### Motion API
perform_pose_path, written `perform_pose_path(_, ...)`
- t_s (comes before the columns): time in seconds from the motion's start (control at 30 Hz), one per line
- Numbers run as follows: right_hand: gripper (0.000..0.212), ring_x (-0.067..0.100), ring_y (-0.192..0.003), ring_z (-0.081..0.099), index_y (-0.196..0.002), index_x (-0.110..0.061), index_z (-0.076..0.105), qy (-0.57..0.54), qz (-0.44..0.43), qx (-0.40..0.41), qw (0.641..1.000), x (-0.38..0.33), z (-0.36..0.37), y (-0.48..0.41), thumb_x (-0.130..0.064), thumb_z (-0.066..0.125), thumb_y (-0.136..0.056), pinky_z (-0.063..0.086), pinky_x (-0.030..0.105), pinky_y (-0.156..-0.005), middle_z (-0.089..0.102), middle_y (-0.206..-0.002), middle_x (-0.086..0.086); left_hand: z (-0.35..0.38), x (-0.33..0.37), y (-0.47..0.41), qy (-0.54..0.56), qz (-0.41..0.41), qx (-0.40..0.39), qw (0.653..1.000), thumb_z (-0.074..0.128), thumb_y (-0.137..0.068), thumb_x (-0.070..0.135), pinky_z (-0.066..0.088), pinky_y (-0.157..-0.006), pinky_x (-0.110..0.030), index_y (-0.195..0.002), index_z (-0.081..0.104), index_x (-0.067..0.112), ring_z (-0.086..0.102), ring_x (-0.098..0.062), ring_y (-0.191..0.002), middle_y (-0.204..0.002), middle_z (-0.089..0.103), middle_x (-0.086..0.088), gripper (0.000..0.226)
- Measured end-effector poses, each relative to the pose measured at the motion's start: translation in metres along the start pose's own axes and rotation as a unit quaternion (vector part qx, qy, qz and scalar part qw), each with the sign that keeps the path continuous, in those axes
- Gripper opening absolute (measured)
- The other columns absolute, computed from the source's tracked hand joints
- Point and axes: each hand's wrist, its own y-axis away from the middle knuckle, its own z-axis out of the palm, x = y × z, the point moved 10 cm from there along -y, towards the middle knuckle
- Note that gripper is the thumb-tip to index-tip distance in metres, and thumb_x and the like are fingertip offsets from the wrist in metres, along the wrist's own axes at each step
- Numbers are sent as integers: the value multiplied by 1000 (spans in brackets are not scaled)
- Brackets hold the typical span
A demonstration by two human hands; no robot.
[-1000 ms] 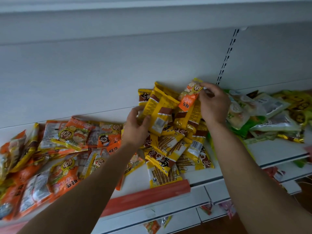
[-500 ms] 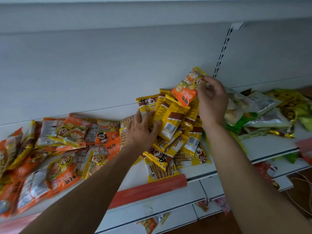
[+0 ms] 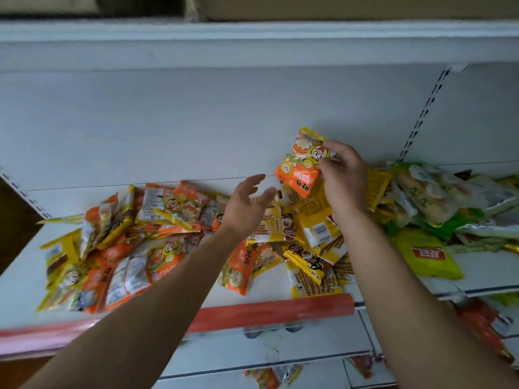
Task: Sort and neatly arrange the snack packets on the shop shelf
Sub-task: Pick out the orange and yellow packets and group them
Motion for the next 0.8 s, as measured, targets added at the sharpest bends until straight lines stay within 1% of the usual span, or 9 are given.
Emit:
perform_pose_path(0.1,33,2,-80,67,-103,-29,67,-19,8,-37,999,-6,38,15,-1,58,-88,51,18,-60,70,-104,-1,-37,0,9,19,5,14,1000,60,-93,44,50,-83,-27,-134,50,32,56,-10,-118,-131,55,11,44)
perform_pose_path(0.2,34,13,-86,70,-98,-31,69,-49,38,-84,995,-5,82,42,0,60,-87,58,30,-66,71,-101,1,-75,-2,23,40,6,24,999,62,-92,44,49,-75,-13,-132,50,34,61,6,-102,-114,63,20,44)
perform_pose_path(0.3,32,22,-89,69,-95,-33,71,-58,51,-134,988,-4,132,77,-3,62,-86,56,40,-74,72,-101,3,-117,-11,39,85,-8,42,995,66,-90,39,50,-70,-11,-116,54,40,66,6,-89,-104,69,18,28)
perform_pose_path(0.4,32,25,-79,66,-95,-35,71,-50,54,-172,982,-4,183,116,-6,62,-85,53,36,-69,73,-91,-8,-171,-25,57,102,-7,88,991,71,-89,28,53,-73,-19,-112,56,38,69,-2,-88,-96,72,14,29)
perform_pose_path(0.47,33,16,-69,60,-95,-36,70,-30,45,-191,980,-4,213,141,-6,62,-85,49,27,-62,69,-77,-18,-213,-37,74,71,-2,138,988,73,-86,25,54,-80,-25,-113,57,36,68,-6,-92,-101,70,9,33)
perform_pose_path(0.53,32,5,-76,61,-100,-35,68,2,22,-207,978,-5,239,167,-6,62,-87,49,21,-69,69,-87,-23,-255,-55,93,84,-1,182,980,74,-86,21,56,-80,-29,-113,61,33,69,-10,-91,-102,71,6,32)
perform_pose_path(0.6,29,1,-94,62,-109,-29,67,68,-19,-219,973,-7,261,191,-8,63,-89,48,16,-82,68,-111,-14,-301,-77,115,83,-15,234,969,73,-86,23,55,-77,-31,-120,61,29,69,-15,-91,-106,70,1,36)
perform_pose_path(0.73,30,11,-114,54,-120,-16,66,175,-98,-284,938,-9,309,245,-12,64,-91,37,14,-93,58,-118,-7,-390,-123,159,50,-64,330,940,70,-87,30,55,-76,-33,-124,55,34,67,-9,-83,-94,69,11,40)
perform_pose_path(0.8,33,19,-122,50,-124,-11,65,223,-149,-307,913,-11,328,270,-12,65,-91,36,24,-103,60,-125,2,-422,-145,176,18,-99,362,927,67,-88,33,53,-78,-32,-126,53,37,64,-6,-89,-97,65,18,40)
